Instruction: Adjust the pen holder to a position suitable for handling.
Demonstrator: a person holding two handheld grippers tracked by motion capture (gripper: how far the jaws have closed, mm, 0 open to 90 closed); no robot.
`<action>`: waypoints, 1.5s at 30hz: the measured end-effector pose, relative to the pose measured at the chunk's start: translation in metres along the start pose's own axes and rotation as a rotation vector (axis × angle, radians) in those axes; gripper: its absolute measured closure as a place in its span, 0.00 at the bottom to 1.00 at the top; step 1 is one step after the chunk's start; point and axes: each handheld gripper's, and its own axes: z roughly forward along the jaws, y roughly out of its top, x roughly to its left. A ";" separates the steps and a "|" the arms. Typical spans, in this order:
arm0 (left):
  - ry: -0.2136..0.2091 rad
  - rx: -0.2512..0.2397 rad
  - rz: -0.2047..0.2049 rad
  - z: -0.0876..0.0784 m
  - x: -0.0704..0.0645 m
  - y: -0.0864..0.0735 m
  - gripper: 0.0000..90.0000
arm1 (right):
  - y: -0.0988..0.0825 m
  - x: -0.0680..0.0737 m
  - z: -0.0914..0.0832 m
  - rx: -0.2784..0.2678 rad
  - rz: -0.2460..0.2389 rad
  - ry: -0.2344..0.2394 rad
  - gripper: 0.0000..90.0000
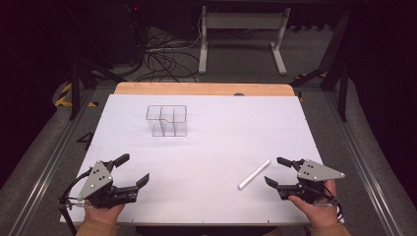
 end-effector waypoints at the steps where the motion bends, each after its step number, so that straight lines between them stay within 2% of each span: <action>1: -0.001 0.007 0.006 0.002 0.000 0.002 0.17 | 0.000 0.000 0.001 -0.001 0.002 0.001 0.28; 3: -0.003 0.015 0.019 0.006 0.001 0.006 0.17 | -0.001 0.001 0.002 0.005 0.006 0.006 0.28; 8: -0.035 0.026 0.004 0.017 0.008 0.018 0.18 | -0.002 0.000 0.003 0.011 0.007 0.011 0.28; 14: -0.045 0.031 0.013 0.028 0.016 0.032 0.19 | -0.002 0.000 0.003 0.011 0.009 0.016 0.28; 23: -0.045 0.052 0.022 0.036 0.023 0.037 0.20 | -0.004 -0.001 0.003 0.012 0.017 0.020 0.28; 31: -0.069 0.107 0.023 0.046 0.031 0.048 0.27 | -0.005 0.000 0.003 0.012 0.020 0.017 0.28; 34: -0.076 0.142 0.055 0.052 0.037 0.056 0.30 | -0.007 0.001 0.001 0.017 0.023 0.020 0.28; 42: -0.093 0.234 0.143 0.072 0.052 0.068 0.31 | -0.010 0.002 -0.006 0.014 0.038 0.012 0.28; 45: -0.098 0.263 0.145 0.079 0.057 0.069 0.31 | -0.011 0.003 -0.008 0.015 0.041 0.009 0.28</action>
